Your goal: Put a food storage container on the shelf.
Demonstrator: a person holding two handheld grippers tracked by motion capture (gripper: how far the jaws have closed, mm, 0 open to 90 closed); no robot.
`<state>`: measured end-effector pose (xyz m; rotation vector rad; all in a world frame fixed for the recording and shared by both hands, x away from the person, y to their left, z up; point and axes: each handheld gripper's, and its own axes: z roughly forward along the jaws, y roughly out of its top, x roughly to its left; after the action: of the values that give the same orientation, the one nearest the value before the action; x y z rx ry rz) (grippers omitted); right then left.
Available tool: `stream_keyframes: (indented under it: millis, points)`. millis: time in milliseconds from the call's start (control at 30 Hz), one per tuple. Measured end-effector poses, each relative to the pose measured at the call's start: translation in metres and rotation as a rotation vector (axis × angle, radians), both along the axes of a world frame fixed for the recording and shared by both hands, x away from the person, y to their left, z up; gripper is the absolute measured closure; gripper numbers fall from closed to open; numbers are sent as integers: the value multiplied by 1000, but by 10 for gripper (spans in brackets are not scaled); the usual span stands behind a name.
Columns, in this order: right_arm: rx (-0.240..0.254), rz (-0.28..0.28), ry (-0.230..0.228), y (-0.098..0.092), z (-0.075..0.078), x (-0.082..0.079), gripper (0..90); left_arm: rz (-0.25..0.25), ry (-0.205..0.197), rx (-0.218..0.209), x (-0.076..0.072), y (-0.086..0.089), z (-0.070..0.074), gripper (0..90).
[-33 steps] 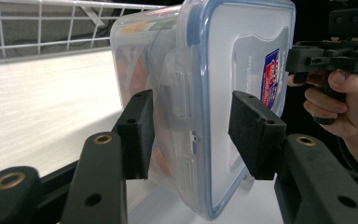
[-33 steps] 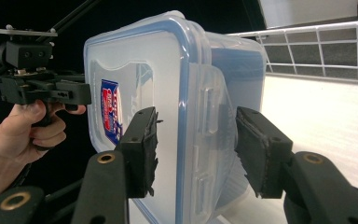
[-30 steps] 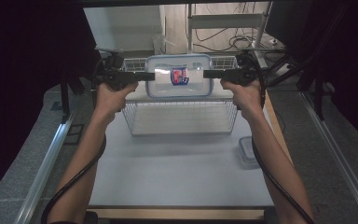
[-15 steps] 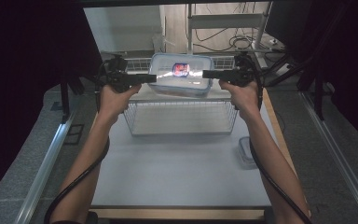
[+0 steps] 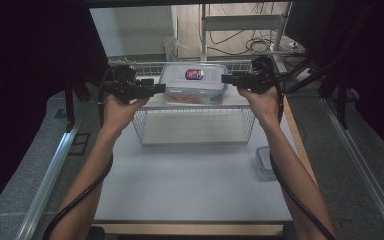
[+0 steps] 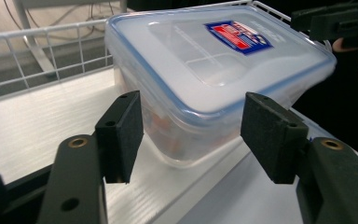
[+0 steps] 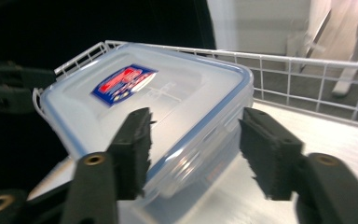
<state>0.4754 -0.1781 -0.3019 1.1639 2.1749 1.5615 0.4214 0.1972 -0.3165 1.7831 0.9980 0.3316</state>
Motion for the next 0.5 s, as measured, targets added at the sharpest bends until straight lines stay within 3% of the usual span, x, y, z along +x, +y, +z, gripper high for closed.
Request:
stream_keyframes:
  millis: [133, 233, 300, 367, 500]
  points:
    - [-61, 20, -68, 1, 2, -21, 616, -20, -18, 35, -13, 1, -4, 463]
    - [-54, 45, -107, 2, 1, -41, 765, -44, -25, 22, -20, 2, -9, 541]
    - [-101, 48, -128, 5, -3, -51, 847, -55, -28, 26, -23, 2, -13, 612]
    - [-129, 80, -120, 9, -10, -56, 897, -55, -34, 39, -23, -1, -16, 709]
    - [-165, 121, -99, 20, -22, -56, 898, -60, -42, 54, -20, -8, -18, 832]
